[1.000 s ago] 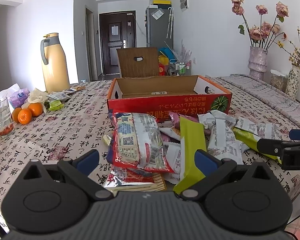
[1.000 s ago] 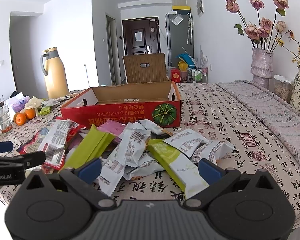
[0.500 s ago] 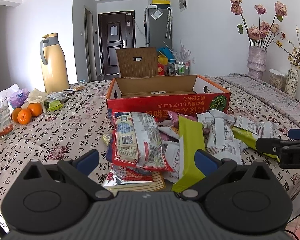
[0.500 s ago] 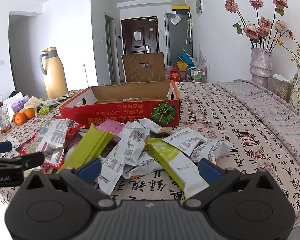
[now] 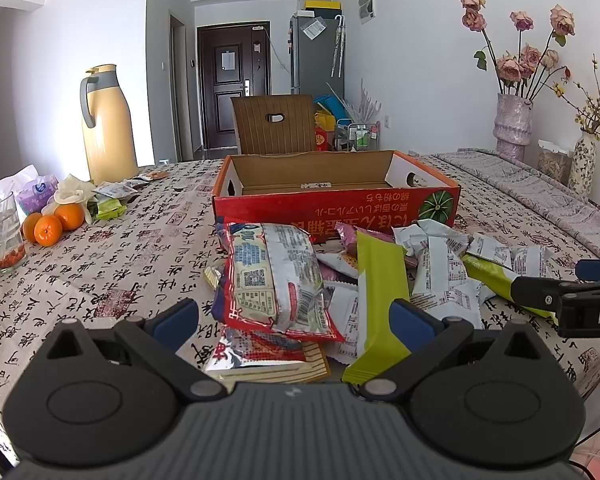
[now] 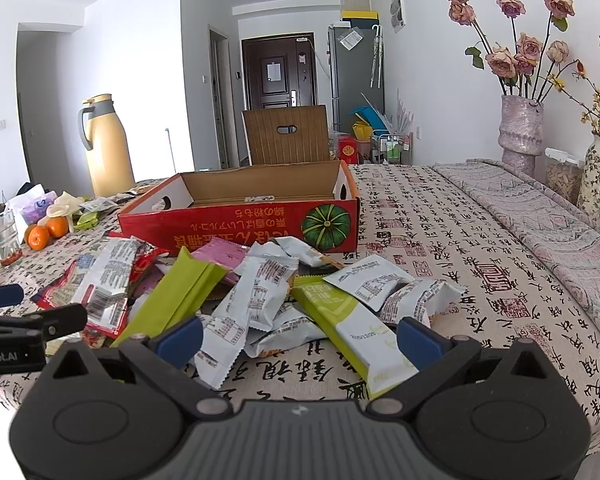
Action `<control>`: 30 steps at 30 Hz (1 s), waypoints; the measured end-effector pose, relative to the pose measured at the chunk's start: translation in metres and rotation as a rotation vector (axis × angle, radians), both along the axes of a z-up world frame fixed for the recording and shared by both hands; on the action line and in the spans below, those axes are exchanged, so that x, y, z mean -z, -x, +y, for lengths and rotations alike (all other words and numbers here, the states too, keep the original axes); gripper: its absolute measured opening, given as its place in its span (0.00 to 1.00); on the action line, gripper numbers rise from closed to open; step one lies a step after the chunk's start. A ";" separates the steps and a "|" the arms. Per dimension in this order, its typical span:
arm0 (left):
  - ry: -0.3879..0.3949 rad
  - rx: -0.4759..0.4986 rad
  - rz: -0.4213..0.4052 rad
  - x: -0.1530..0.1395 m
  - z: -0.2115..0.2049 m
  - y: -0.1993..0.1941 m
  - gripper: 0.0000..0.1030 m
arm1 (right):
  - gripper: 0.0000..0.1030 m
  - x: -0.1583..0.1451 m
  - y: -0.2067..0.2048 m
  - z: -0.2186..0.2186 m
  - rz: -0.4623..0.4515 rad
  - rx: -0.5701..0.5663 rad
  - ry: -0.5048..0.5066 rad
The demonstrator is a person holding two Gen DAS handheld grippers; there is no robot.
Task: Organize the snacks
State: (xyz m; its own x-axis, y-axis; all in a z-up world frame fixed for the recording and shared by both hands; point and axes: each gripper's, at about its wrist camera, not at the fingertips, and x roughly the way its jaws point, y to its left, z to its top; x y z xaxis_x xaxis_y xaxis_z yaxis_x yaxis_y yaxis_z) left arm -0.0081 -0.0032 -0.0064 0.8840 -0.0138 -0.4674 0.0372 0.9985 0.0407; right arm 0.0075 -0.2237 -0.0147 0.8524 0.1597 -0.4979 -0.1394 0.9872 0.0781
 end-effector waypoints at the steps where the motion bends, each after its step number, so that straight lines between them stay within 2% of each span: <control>1: 0.000 0.000 -0.001 0.000 0.000 0.000 1.00 | 1.00 0.000 0.000 0.000 0.000 0.000 0.000; 30: 0.019 -0.004 0.013 0.006 0.001 -0.003 1.00 | 1.00 0.007 -0.005 -0.001 0.017 0.004 -0.016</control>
